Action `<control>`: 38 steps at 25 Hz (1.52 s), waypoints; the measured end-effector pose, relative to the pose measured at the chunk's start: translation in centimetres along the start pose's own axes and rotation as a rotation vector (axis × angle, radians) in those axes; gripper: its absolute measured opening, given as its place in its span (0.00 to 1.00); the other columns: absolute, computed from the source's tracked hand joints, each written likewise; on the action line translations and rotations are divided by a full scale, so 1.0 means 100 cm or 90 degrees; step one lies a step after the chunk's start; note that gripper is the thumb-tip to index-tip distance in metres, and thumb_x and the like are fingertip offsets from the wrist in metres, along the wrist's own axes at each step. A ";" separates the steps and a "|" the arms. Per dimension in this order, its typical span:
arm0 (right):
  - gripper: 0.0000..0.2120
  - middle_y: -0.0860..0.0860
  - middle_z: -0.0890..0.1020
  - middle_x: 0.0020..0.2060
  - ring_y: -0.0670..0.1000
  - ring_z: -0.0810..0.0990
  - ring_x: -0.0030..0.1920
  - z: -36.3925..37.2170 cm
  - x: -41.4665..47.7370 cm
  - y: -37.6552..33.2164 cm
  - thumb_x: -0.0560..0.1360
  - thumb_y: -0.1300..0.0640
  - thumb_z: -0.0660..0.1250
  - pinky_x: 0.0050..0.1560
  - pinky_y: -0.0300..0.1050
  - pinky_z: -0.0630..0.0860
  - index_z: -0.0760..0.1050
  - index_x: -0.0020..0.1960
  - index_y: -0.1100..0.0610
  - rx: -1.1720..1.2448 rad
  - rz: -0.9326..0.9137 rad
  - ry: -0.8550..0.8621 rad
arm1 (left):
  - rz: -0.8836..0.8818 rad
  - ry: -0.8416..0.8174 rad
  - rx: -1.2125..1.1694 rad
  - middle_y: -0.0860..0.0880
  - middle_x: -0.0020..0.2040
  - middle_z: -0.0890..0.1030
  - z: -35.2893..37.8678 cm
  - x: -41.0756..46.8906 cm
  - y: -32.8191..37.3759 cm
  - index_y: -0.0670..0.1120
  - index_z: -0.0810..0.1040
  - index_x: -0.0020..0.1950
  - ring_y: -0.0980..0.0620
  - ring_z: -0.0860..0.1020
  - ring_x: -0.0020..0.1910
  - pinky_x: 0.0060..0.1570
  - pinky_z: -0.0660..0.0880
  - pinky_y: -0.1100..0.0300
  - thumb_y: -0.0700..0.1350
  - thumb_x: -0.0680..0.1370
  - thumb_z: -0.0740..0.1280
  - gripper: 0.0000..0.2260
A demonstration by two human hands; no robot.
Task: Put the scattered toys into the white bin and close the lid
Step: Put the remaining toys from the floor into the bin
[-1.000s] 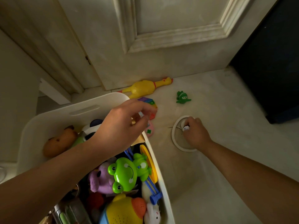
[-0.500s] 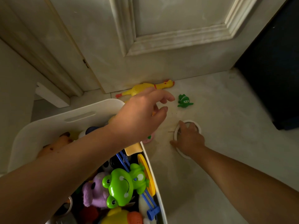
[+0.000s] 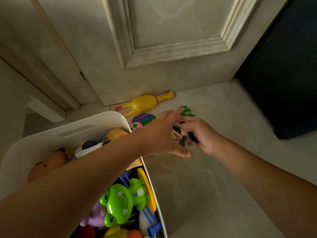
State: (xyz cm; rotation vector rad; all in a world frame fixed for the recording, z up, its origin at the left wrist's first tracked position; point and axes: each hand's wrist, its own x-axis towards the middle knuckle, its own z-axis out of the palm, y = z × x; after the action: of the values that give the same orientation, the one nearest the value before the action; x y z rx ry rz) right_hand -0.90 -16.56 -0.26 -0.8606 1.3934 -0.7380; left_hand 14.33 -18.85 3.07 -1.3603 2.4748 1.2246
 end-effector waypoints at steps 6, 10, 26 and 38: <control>0.13 0.58 0.79 0.42 0.54 0.77 0.42 0.023 0.004 -0.007 0.75 0.58 0.56 0.42 0.46 0.72 0.76 0.50 0.62 0.311 0.061 -0.047 | -0.114 0.072 -0.198 0.51 0.68 0.72 -0.003 0.016 -0.006 0.55 0.56 0.77 0.54 0.75 0.57 0.44 0.75 0.68 0.55 0.66 0.78 0.45; 0.21 0.59 0.80 0.59 0.55 0.80 0.54 0.021 0.012 -0.010 0.79 0.46 0.52 0.55 0.50 0.75 0.76 0.62 0.55 0.407 0.083 -0.099 | -0.147 0.172 -0.335 0.54 0.59 0.75 -0.002 0.020 -0.005 0.55 0.63 0.74 0.57 0.74 0.50 0.41 0.70 0.69 0.51 0.70 0.75 0.36; 0.40 0.53 0.38 0.77 0.64 0.44 0.76 -0.027 0.102 0.044 0.74 0.49 0.68 0.75 0.60 0.51 0.46 0.77 0.40 -0.727 0.045 0.176 | -0.138 0.215 -0.249 0.53 0.43 0.76 0.002 0.003 -0.001 0.50 0.70 0.55 0.55 0.76 0.40 0.35 0.74 0.62 0.49 0.74 0.68 0.13; 0.13 0.57 0.67 0.54 0.49 0.69 0.41 -0.011 0.088 0.072 0.74 0.59 0.67 0.40 0.44 0.71 0.70 0.56 0.57 -0.548 -0.079 0.215 | -0.053 0.276 -0.289 0.51 0.45 0.78 0.003 -0.003 -0.005 0.49 0.71 0.51 0.55 0.78 0.42 0.37 0.74 0.64 0.45 0.74 0.69 0.09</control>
State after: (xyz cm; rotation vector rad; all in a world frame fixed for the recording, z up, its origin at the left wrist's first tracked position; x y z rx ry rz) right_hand -1.91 -20.43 -10.95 -1.5458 2.0201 -0.3570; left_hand 14.78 -18.54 2.72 -2.0071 2.4459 1.7022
